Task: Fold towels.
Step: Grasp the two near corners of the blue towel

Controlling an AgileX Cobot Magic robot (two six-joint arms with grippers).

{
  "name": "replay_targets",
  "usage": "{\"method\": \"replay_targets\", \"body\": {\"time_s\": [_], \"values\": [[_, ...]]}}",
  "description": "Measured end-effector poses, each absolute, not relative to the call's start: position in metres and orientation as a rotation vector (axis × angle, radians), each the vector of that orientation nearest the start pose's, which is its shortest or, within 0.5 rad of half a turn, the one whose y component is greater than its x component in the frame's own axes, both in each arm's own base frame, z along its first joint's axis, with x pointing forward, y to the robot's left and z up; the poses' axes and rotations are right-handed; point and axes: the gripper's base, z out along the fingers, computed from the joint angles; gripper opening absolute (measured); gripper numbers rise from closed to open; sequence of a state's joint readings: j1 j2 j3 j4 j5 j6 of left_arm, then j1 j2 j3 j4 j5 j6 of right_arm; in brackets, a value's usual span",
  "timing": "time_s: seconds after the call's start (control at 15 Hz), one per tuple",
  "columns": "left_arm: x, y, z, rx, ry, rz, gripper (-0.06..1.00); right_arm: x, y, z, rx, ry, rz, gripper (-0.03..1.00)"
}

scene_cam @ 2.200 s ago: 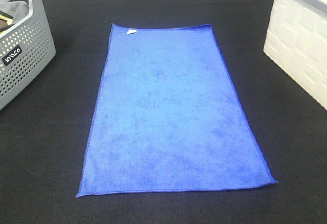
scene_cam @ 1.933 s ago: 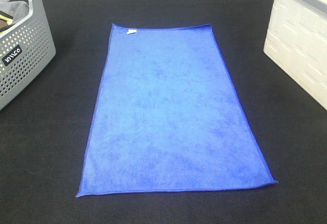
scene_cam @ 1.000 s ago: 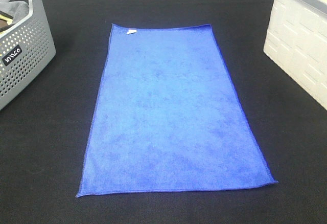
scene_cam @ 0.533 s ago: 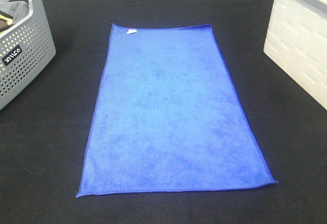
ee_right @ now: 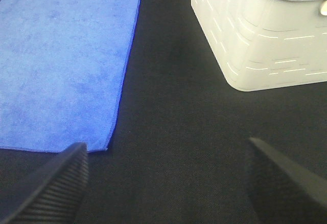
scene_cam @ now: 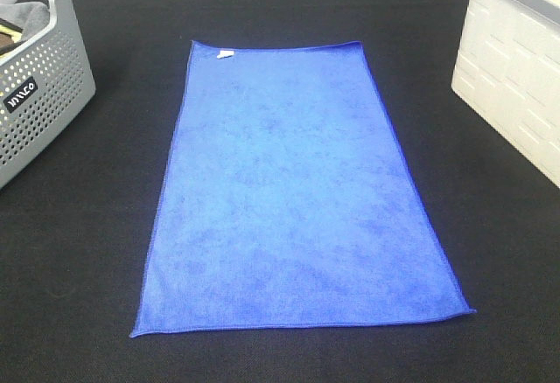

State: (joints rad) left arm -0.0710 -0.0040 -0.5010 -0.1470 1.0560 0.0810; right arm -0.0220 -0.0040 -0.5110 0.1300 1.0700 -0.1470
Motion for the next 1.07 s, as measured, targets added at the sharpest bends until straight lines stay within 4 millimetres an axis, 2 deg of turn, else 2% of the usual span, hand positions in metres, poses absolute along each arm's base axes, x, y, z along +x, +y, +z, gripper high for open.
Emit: {"method": "replay_targets", "body": {"time_s": [1.07], "values": [[-0.0067,-0.0112,0.2786,0.161,2.024,-0.169,0.74,-0.0073,0.0105,0.2801,-0.135,2.028,0.049,0.78]]}}
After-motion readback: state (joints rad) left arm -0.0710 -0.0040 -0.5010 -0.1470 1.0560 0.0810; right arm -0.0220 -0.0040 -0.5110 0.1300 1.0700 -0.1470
